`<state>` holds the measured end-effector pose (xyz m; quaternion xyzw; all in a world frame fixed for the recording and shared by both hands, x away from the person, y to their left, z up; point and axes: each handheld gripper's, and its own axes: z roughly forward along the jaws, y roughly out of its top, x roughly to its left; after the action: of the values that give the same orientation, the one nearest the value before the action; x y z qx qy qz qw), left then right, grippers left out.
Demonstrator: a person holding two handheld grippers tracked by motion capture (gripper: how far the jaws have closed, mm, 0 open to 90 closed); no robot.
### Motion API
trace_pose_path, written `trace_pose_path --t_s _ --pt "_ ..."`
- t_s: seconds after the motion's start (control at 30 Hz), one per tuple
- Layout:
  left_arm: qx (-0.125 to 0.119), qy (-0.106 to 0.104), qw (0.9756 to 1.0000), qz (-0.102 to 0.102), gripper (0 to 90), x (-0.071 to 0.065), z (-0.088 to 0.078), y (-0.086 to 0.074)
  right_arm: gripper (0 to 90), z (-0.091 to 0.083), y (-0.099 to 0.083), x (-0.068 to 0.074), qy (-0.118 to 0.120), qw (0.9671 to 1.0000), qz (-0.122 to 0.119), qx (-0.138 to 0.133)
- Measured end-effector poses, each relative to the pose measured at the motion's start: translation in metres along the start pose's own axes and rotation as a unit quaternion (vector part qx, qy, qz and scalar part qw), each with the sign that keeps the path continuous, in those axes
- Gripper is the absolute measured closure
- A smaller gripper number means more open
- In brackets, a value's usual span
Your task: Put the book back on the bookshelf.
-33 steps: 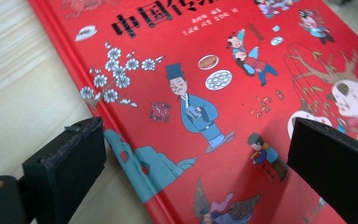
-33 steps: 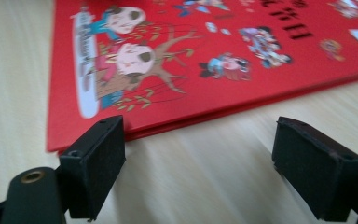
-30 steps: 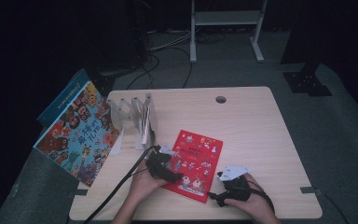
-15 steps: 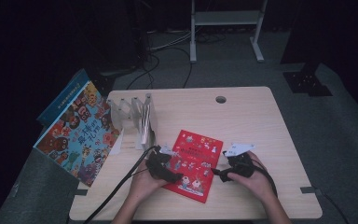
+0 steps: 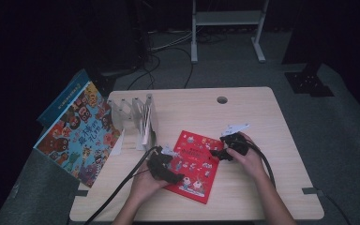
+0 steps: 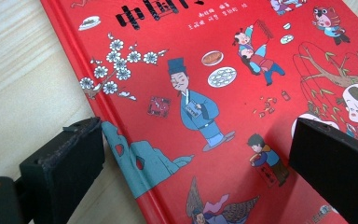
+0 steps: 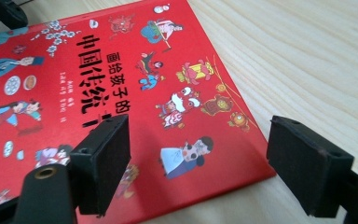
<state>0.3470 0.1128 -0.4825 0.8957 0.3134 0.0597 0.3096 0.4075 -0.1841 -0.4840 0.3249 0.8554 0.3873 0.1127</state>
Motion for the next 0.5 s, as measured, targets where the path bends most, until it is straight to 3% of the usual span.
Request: trace_pose_path --t_s 0.17,0.33,0.5 --pt "0.001 0.000 1.0000 0.001 2.5 0.000 0.000 0.000 20.3 0.004 -0.001 -0.004 0.020 0.9998 -0.001 0.001" --pt "0.002 0.001 1.0000 0.002 2.4 0.000 0.000 0.001 20.0 0.004 0.000 -0.007 -0.001 0.9998 -0.012 0.012" --pt "0.001 0.001 1.0000 0.000 2.4 0.000 0.000 0.001 18.8 0.008 -0.002 -0.015 0.019 0.9997 0.012 0.013"
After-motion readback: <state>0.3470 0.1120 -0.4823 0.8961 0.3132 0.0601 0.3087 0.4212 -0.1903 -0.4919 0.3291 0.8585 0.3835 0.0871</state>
